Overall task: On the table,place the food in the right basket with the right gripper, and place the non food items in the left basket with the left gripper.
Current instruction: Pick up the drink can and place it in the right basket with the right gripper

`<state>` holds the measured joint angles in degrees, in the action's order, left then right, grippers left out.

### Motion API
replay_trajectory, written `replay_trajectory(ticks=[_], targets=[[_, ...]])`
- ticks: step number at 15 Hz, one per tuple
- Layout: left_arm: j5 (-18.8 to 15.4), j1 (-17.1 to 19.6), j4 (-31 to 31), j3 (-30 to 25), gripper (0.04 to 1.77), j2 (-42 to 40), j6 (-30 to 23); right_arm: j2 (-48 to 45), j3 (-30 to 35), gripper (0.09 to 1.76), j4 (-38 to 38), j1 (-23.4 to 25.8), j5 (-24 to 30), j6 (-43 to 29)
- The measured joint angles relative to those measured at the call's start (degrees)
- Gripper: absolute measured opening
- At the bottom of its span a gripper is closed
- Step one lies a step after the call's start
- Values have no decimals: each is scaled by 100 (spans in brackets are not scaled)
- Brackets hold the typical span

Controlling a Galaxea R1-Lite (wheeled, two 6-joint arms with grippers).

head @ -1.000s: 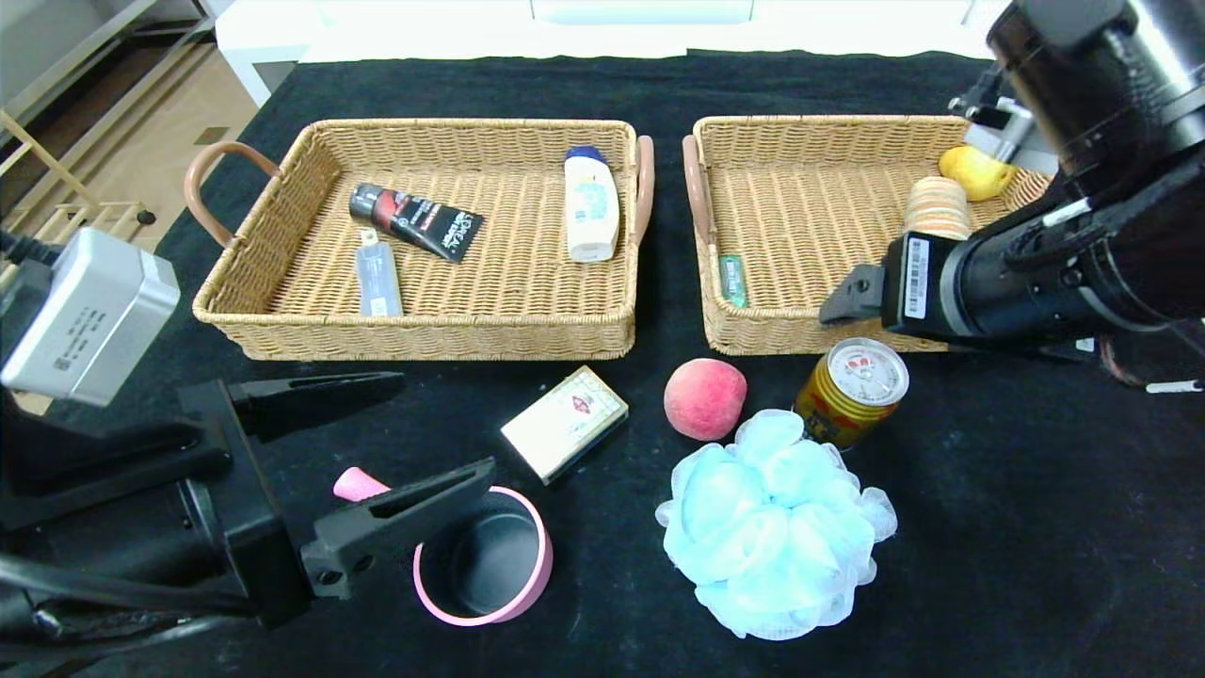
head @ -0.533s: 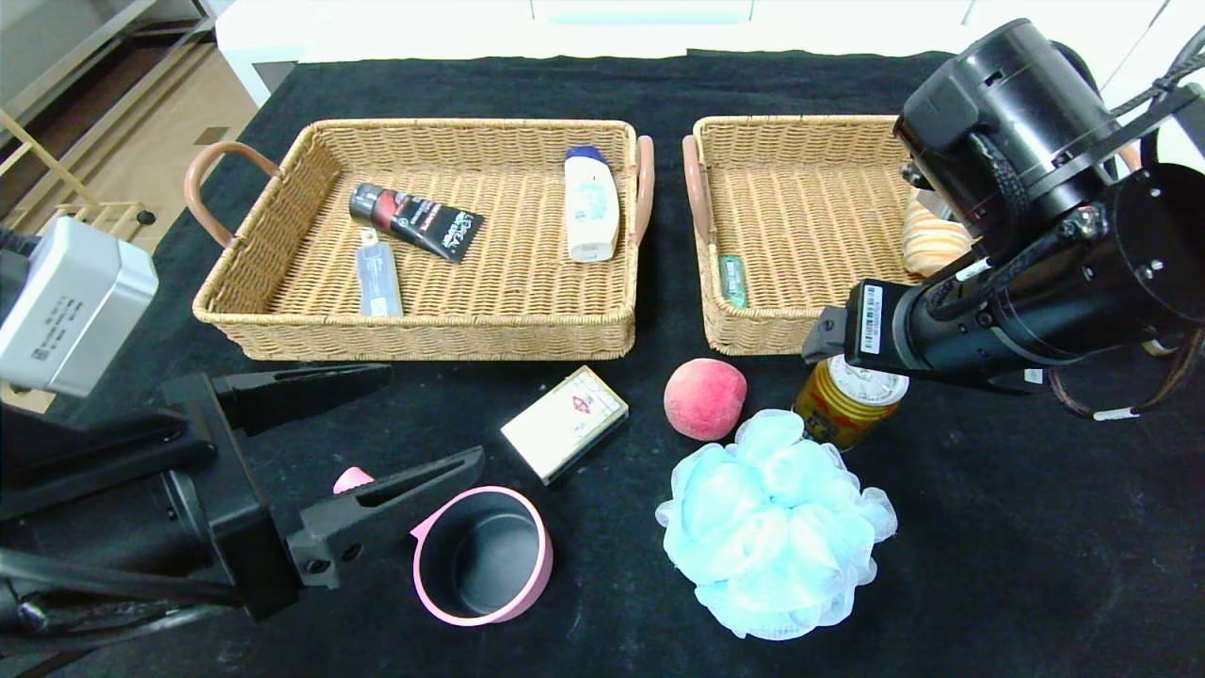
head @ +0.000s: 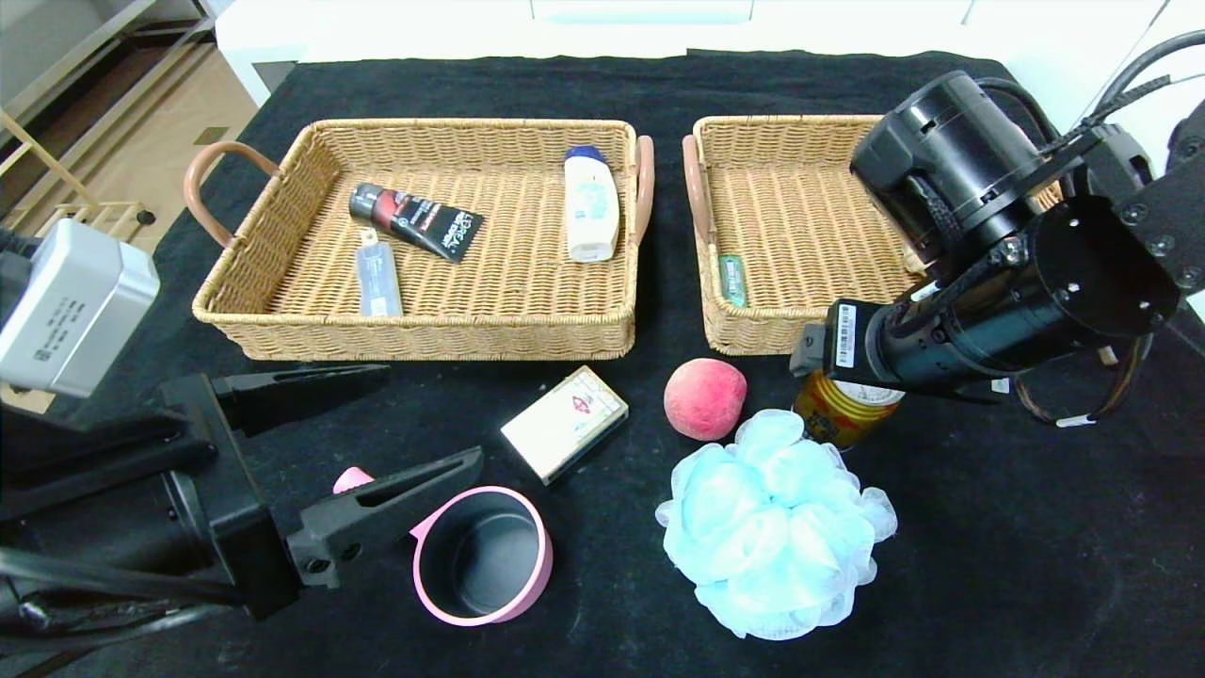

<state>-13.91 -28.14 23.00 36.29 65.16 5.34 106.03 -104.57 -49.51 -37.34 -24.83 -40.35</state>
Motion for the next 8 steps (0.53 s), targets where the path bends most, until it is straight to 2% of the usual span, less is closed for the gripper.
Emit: replay_trajectory(ticks=[8], targets=[[0,-6,-5,-7,172,7,2,144,-9,170,4,116,-35,-11]])
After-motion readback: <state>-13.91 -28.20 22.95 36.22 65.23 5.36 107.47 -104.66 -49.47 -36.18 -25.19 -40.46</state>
